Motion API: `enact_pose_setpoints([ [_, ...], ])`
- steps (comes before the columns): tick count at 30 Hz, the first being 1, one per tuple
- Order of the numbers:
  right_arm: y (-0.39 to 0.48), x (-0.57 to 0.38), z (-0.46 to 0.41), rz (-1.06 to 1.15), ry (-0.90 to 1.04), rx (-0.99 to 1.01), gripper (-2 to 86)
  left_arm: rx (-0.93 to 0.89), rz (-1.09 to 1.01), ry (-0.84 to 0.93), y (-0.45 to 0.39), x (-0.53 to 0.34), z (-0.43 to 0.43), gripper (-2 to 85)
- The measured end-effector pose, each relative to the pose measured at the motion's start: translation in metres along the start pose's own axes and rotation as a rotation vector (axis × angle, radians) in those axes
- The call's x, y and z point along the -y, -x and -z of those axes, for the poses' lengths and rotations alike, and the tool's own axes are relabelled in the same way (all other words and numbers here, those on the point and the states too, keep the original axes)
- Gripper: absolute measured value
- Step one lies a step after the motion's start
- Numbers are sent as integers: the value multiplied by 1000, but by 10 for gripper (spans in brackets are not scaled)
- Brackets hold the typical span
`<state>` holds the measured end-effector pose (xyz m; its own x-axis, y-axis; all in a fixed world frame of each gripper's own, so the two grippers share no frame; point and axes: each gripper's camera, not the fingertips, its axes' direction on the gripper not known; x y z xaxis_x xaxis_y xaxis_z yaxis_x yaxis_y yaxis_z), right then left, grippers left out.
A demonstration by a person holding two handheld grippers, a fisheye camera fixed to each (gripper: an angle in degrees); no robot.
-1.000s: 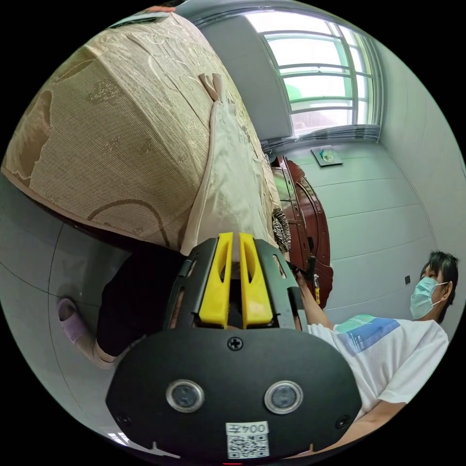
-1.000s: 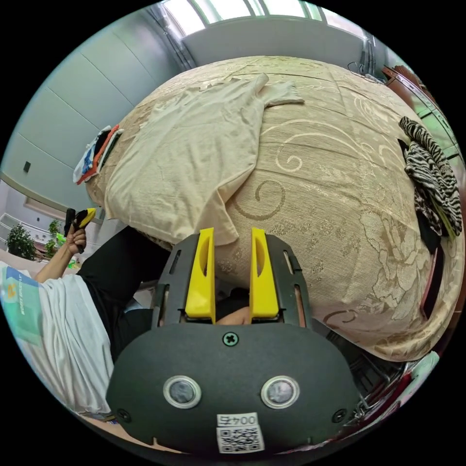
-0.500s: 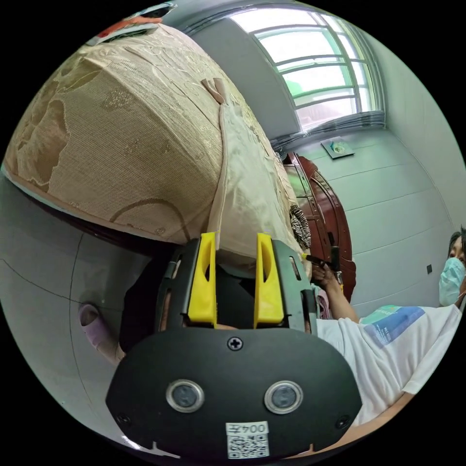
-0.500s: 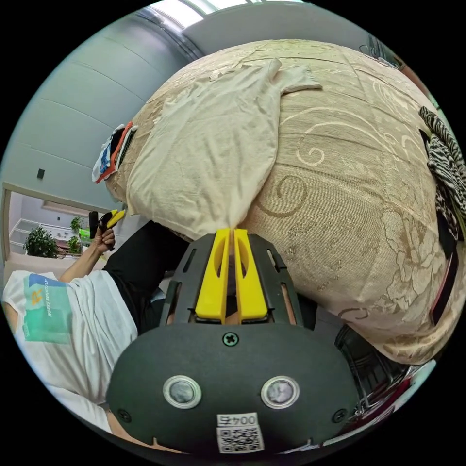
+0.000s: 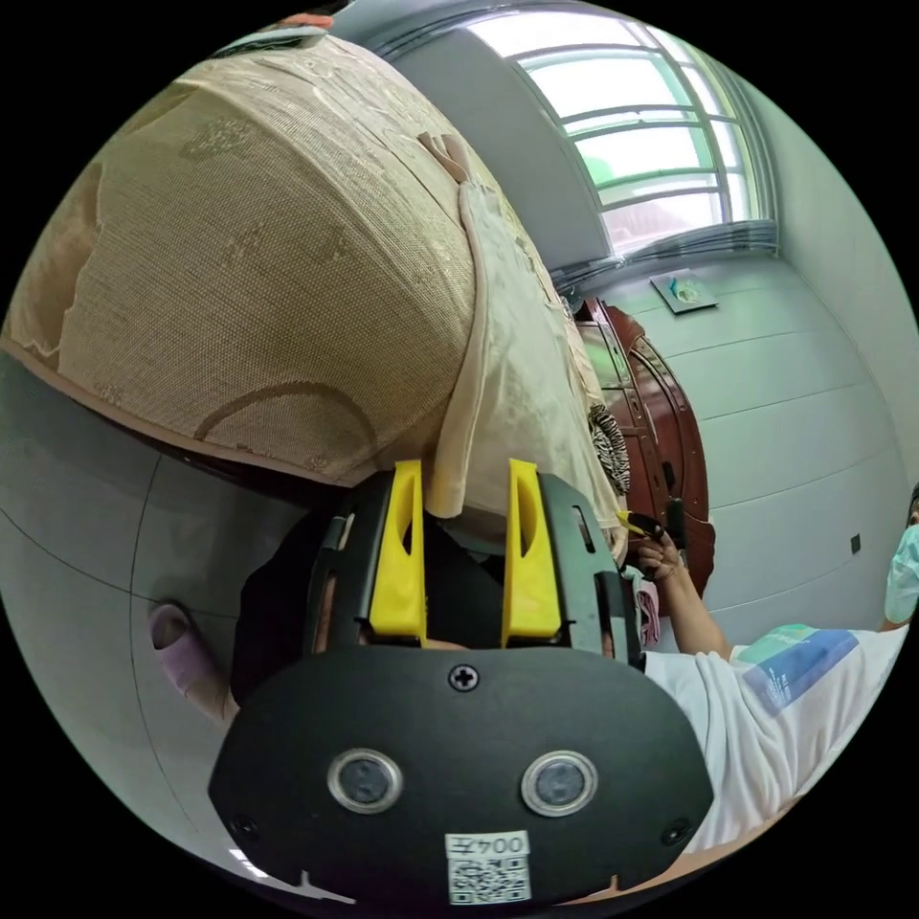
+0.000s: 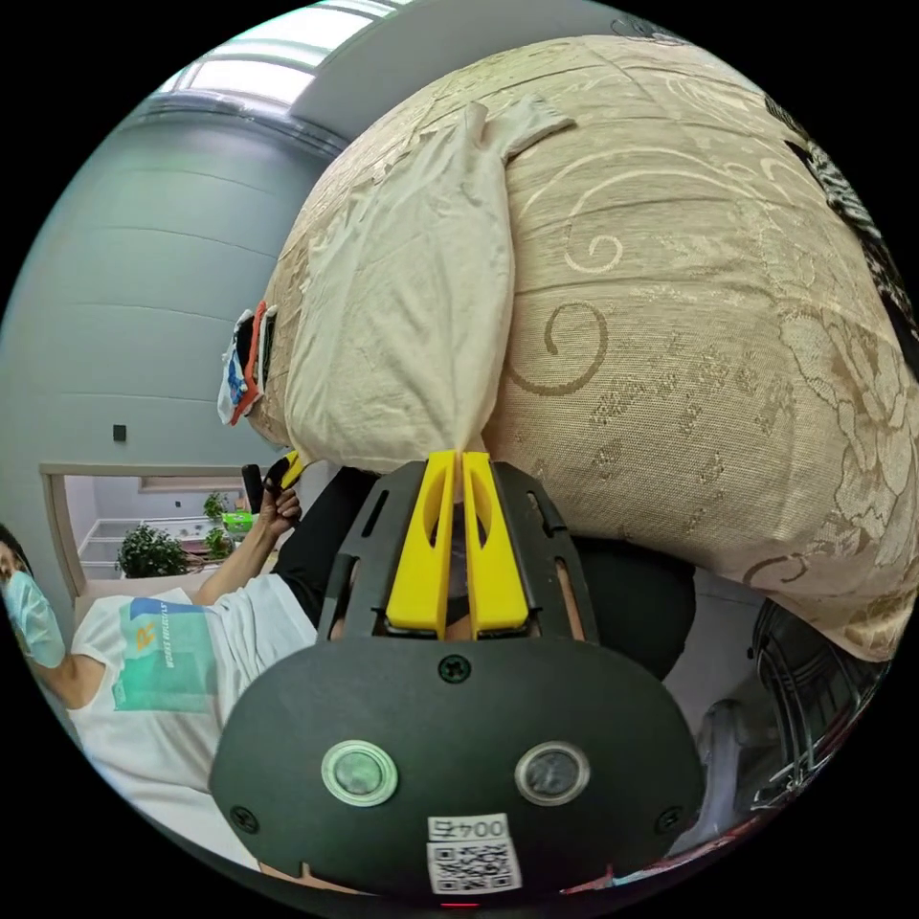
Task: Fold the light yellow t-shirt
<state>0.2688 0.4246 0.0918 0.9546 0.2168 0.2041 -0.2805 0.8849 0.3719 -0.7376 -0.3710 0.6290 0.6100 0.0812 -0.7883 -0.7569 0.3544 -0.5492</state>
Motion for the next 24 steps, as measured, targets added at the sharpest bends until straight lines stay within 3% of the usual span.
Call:
enact_pose_setpoints([
  [6, -17, -3, -15, -46, -4, -14, 5, -121, 16, 51, 22, 26, -13, 38],
  [10, 8, -17, 18, 1, -119, -73, 0, -260, -14, -25, 0, 58, 16, 24],
  [14, 2, -31, 6, -37, -60, -121, 0, -99, -6, 106, 4, 83, 21, 21],
  [16, -8, -41, -15, -85, -16, -67, 0, -159, 56, 102, 25, 80, 22, 20],
  [20, 25, -57, -8, -16, -94, -113, 0, -212, -41, 25, -7, 92, 45, 19],
  [24, 16, -63, -34, -84, 25, -139, 0, -90, 28, 208, 24, 97, 20, 19],
])
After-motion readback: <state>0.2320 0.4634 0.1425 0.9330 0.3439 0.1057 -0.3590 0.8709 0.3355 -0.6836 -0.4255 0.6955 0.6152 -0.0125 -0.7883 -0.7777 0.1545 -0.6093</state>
